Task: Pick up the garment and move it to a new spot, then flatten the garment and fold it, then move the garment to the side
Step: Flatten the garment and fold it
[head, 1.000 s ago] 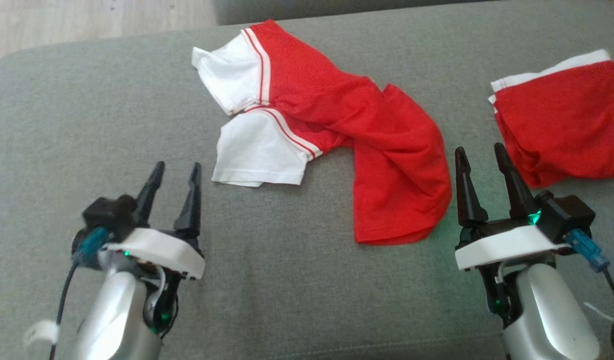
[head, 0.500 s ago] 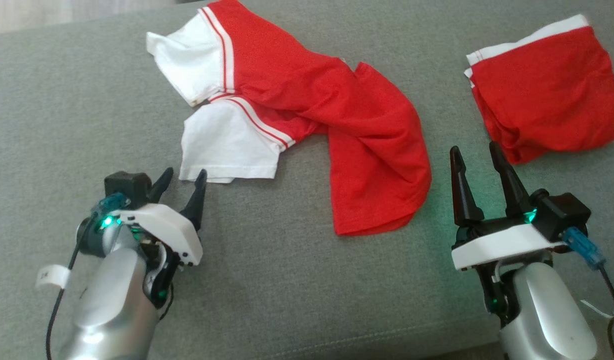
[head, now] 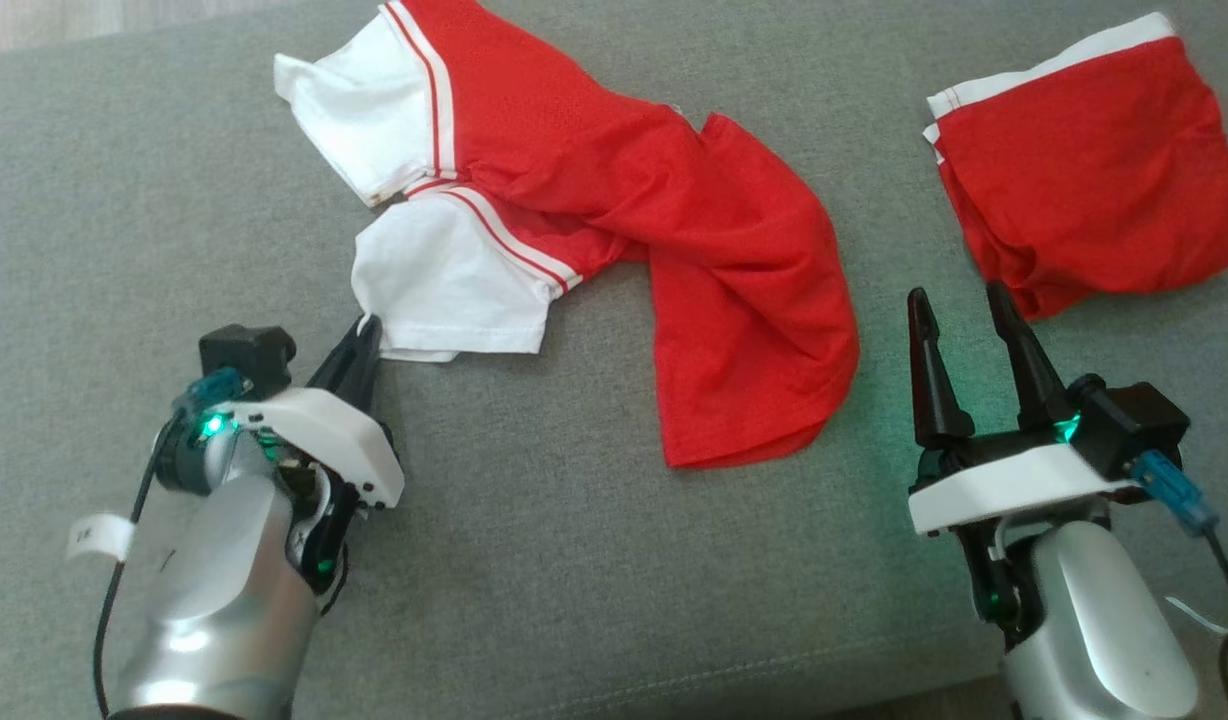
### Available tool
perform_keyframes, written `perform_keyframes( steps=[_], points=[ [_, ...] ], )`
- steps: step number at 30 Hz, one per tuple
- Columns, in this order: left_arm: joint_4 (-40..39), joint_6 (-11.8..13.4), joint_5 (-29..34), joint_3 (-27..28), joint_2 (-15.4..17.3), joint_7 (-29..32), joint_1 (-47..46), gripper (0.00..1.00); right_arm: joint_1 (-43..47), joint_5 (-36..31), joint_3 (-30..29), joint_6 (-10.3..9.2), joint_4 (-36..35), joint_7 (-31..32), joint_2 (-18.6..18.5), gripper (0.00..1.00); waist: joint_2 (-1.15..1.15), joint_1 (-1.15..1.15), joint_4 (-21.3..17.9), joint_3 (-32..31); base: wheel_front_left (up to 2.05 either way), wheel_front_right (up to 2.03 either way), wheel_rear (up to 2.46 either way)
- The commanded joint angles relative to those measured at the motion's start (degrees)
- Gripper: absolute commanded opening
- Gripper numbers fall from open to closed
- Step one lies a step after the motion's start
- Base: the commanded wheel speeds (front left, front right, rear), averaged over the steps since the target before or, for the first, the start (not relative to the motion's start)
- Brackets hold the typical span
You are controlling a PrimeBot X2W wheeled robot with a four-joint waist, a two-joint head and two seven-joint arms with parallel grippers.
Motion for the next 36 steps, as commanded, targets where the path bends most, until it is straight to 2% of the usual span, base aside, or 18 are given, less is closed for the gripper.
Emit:
perform_keyframes(
  steps=[1, 7, 18, 27, 36],
  points=[
    [-1.2, -0.2, -0.8, 1.5, 1.3, -1.2, -2.3, 0.00, -1.7, -0.5, 1.2, -0.05, -1.5, -0.3, 0.0, 1.00, 0.00, -0.01, 0.3, -0.2, 0.00, 0.00, 0.00],
    [-3.9, -0.3, -2.6, 2.9, 1.8, -3.9, -1.5, 0.00, -1.1, -1.0, 2.2, -0.05, -1.5, 0.3, 0.0, 1.00, 0.00, -0.01, 1.0, -1.6, 0.00, 0.00, 0.00],
    [-13.2, 0.4, -2.9, 7.0, 1.3, -4.4, 5.3, 0.00, 2.5, -2.8, 4.7, -0.05, -2.5, 2.4, 0.0, 1.00, 0.00, -0.01, 2.8, -4.4, 0.00, 0.00, 0.00],
    [-17.3, 0.6, -1.6, 8.0, -0.3, -4.4, 9.3, 0.00, 4.8, -3.6, 11.2, -0.05, -2.2, 6.7, 0.0, 1.00, 0.00, -0.01, 5.2, -5.9, 0.00, 0.00, 0.00],
    [-17.3, 0.3, -1.1, 7.1, -1.1, -4.4, 10.0, 0.00, 4.7, -5.9, 17.8, -0.05, 3.4, 13.2, 0.0, 1.00, 0.00, -0.01, 7.4, -6.6, 0.00, 0.00, 0.00]
  ],
)
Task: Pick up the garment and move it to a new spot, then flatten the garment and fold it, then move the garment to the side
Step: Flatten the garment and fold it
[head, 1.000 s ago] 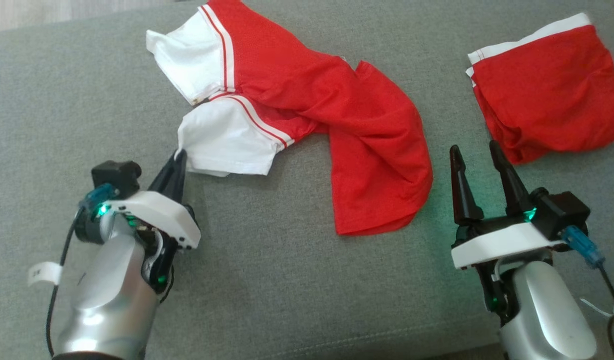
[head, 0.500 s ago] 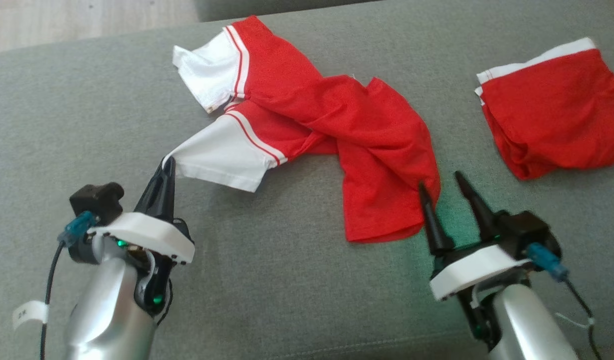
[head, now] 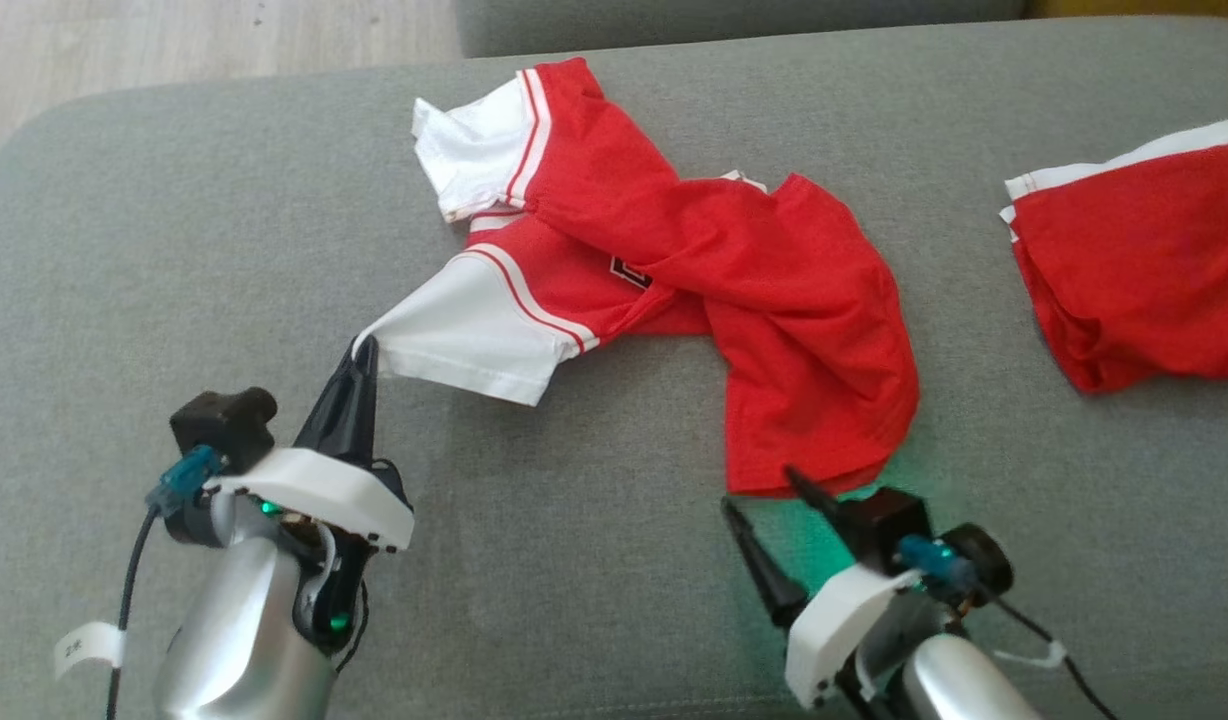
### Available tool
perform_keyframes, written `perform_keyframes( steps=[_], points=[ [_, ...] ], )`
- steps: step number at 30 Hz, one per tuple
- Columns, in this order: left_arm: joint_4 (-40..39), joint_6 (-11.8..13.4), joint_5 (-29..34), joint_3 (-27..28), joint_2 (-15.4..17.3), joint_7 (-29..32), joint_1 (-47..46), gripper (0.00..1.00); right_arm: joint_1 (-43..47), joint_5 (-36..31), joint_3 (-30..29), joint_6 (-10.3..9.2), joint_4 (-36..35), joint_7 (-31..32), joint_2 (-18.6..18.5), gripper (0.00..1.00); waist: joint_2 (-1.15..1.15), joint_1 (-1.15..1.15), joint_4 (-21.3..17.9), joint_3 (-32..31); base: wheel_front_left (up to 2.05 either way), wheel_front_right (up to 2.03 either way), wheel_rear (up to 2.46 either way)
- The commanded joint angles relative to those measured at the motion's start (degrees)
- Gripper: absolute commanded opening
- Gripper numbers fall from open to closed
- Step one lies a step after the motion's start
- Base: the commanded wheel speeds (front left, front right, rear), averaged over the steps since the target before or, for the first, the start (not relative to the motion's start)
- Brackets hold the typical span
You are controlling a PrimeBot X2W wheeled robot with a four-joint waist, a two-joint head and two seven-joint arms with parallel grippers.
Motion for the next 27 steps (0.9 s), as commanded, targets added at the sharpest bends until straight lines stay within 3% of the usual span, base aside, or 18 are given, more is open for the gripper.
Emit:
perform_keyframes(
  steps=[1, 27],
  points=[
    [-1.7, -0.1, 0.5, 1.7, 0.9, -0.7, -1.4, 0.00, -1.5, -0.8, 2.0, -0.05, -0.6, 0.3, 0.0, 1.00, 0.00, 0.01, 0.3, 0.0, 0.00, 0.00, 0.00],
    [-1.5, -0.5, 0.7, 0.7, 0.6, -0.7, -4.2, 0.00, -10.0, -3.5, 2.4, -0.05, 12.9, 1.0, 0.0, 1.00, 0.00, 0.01, 2.1, 2.7, 0.00, 0.00, 0.00]
  ],
)
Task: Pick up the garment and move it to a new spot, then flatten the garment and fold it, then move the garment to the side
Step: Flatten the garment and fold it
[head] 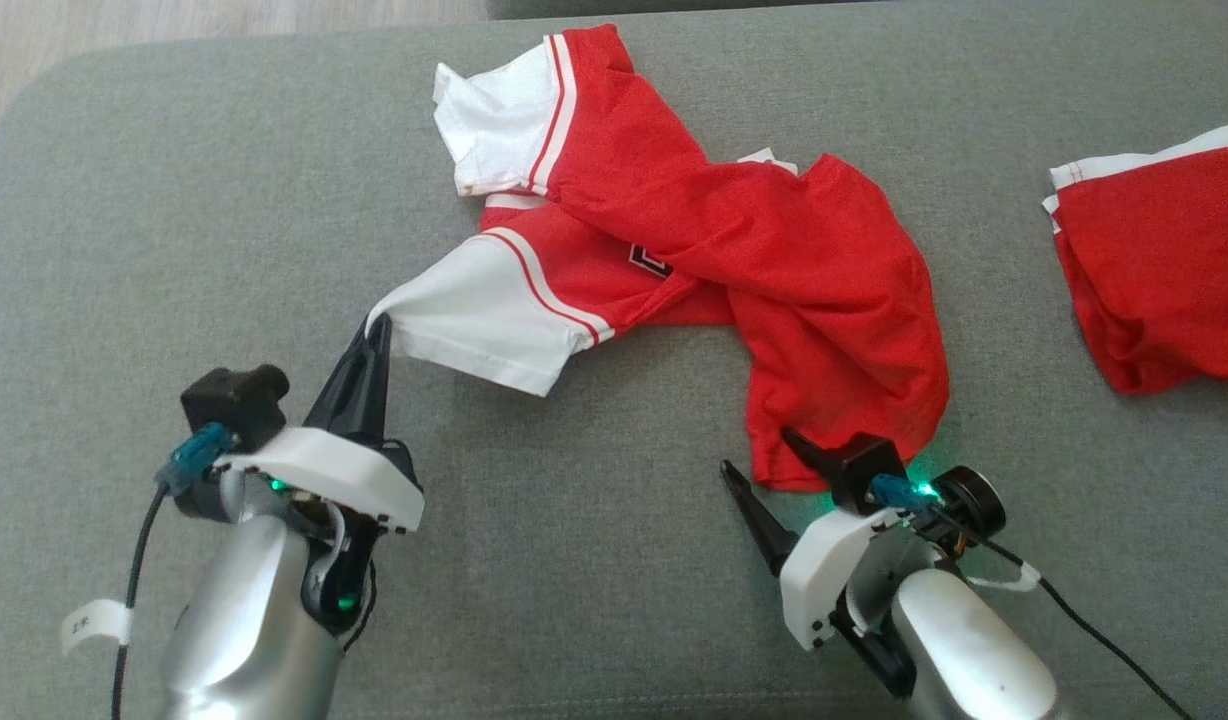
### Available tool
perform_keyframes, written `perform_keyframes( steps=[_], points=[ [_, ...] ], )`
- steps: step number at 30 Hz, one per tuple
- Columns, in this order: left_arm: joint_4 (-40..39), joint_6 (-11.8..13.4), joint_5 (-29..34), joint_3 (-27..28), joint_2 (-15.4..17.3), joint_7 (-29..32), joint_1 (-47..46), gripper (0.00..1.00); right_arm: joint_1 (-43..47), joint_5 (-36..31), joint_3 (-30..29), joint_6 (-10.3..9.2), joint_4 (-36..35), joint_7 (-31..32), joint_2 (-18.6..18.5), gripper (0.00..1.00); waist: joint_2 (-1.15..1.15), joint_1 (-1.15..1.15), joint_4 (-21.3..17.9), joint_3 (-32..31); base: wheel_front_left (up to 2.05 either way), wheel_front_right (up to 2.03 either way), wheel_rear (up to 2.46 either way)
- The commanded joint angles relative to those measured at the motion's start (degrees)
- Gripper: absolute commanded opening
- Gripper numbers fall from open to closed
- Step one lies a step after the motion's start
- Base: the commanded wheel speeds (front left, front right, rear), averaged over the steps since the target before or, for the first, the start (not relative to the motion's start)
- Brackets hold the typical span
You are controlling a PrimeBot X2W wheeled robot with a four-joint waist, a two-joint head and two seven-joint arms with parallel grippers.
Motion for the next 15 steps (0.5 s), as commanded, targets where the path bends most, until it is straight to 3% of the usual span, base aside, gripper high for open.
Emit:
perform_keyframes(
  steps=[1, 3, 4, 6, 15],
  points=[
    [-1.6, -0.1, 0.1, 1.6, 1.1, -0.7, -2.5, 0.00, -0.4, -0.3, 0.7, -0.05, 0.5, 1.2, 0.0, 1.00, 0.00, 0.00, 0.0, 0.0, 0.00, 0.00, 0.00],
    [-1.6, -0.1, 0.1, 1.8, 1.3, -0.7, -2.8, 0.00, -0.7, -0.2, 0.9, -0.05, 1.7, 1.8, 0.0, 0.94, 0.00, 0.00, -0.1, 0.0, 0.00, 0.00, 0.00],
    [-1.6, -0.1, 0.0, 1.9, 1.4, -0.7, -2.9, 0.00, -0.9, -0.3, 1.0, -0.05, 2.2, 1.8, 0.0, 0.54, 0.00, 0.00, -0.2, 0.1, 0.00, 0.00, 0.00],
    [-1.6, -0.1, -0.1, 2.2, 1.7, -0.7, -3.1, 0.00, -1.3, -0.5, 0.8, -0.05, 3.0, 1.7, 0.0, 0.00, 0.00, 0.00, -0.4, 0.2, 0.00, 0.00, 0.00],
    [-1.4, -0.1, -0.3, 3.4, 2.8, -0.7, -3.5, 0.00, -2.9, -2.6, -1.9, -0.05, 3.5, -0.7, -1.7, 0.00, 0.00, 0.00, -1.2, -1.1, 0.00, 0.00, 0.00]
  ],
)
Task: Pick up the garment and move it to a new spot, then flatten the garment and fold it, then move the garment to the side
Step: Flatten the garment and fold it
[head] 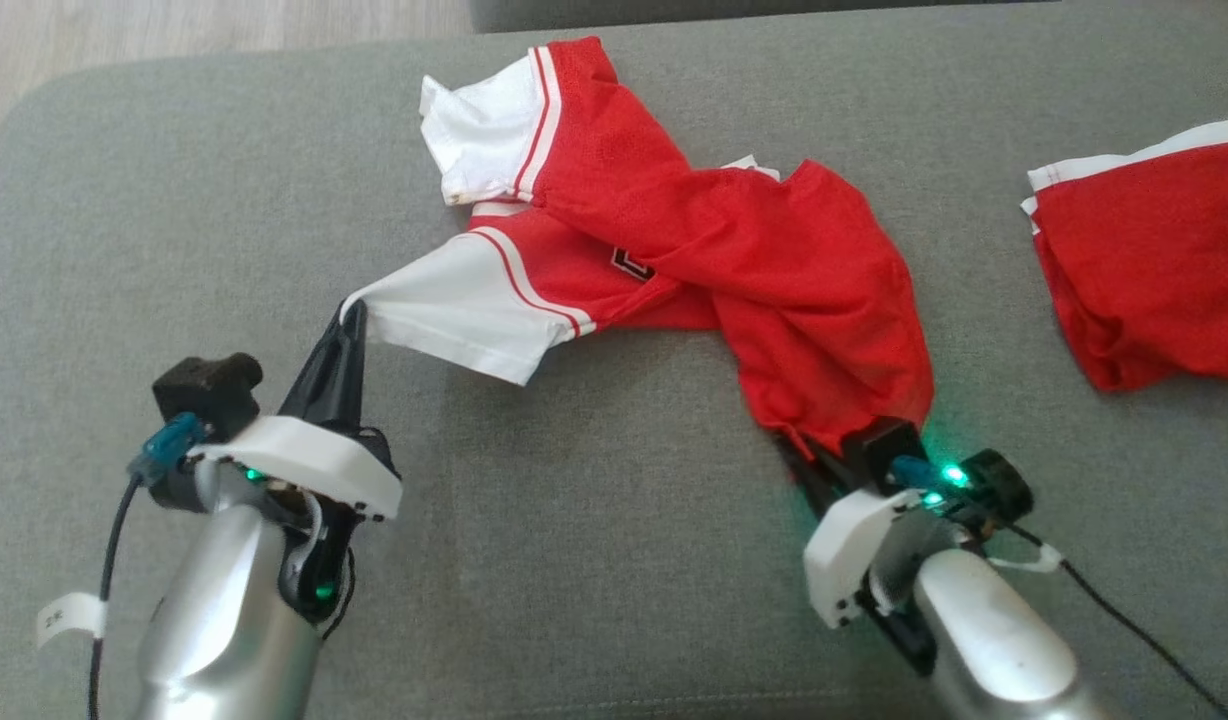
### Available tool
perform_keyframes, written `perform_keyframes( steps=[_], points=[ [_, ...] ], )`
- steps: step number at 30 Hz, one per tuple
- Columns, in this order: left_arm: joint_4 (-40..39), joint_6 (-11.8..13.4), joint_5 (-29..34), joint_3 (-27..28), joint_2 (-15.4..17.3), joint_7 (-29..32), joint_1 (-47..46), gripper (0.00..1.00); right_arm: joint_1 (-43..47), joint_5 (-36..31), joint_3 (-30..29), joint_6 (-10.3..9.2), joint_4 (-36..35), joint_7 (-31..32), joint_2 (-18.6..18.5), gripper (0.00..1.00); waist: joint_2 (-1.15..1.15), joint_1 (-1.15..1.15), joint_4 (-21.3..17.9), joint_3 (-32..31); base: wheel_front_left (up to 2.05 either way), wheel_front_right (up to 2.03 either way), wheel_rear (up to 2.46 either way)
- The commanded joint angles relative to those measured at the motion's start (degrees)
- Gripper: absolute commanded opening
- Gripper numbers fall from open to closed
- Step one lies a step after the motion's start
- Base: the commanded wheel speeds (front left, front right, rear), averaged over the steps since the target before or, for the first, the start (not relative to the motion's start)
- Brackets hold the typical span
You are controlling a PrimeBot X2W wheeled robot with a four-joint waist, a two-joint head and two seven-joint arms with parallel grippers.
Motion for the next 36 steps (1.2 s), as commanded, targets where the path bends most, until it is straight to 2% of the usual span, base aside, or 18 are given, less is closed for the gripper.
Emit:
perform_keyframes(
  steps=[1, 12, 20, 23, 29, 36],
  points=[
    [-1.7, -0.1, -0.3, 2.4, 1.9, -0.7, -2.4, 0.00, -0.4, -0.5, 0.1, -0.05, -0.8, -0.2, -1.7, 0.00, 0.00, 0.00, -0.2, -0.4, 0.00, 0.00, 0.00],
    [-5.3, 0.0, -2.0, 5.1, 5.8, 0.5, -4.3, 0.00, -5.6, 4.4, 0.9, -0.05, -14.7, -0.3, -12.1, 0.00, 0.00, 0.00, -1.1, -4.4, 0.00, 0.00, 0.00],
    [-14.1, -0.1, -4.2, 7.4, 11.2, 7.1, -11.0, 0.00, -14.1, 11.1, 1.8, -0.05, -24.5, 0.3, -21.0, 0.00, 0.00, 0.00, -1.3, -8.8, 0.00, 0.00, 0.00],
    [-16.4, 0.0, -5.0, 8.0, 12.1, 9.0, -12.7, 0.00, -16.4, 11.8, 2.1, -0.05, -25.9, -0.3, -22.3, 0.00, 0.00, 0.00, -1.4, -10.0, 0.00, 0.00, 0.00],
    [-28.9, 1.5, -10.9, 12.5, 13.7, 15.6, -17.0, 0.00, -22.6, 14.0, 3.9, -0.05, -32.7, -1.4, -26.1, 0.00, 0.00, 0.00, -1.6, -11.8, 0.00, 0.00, 0.00],
    [-43.0, 3.9, -12.6, 14.5, 18.5, 25.7, -16.3, 0.00, -22.2, 16.0, 0.9, -0.05, -44.0, 4.1, -30.6, 0.00, 0.00, 0.00, -1.0, -11.1, 0.00, 0.00, 0.00]
  ],
)
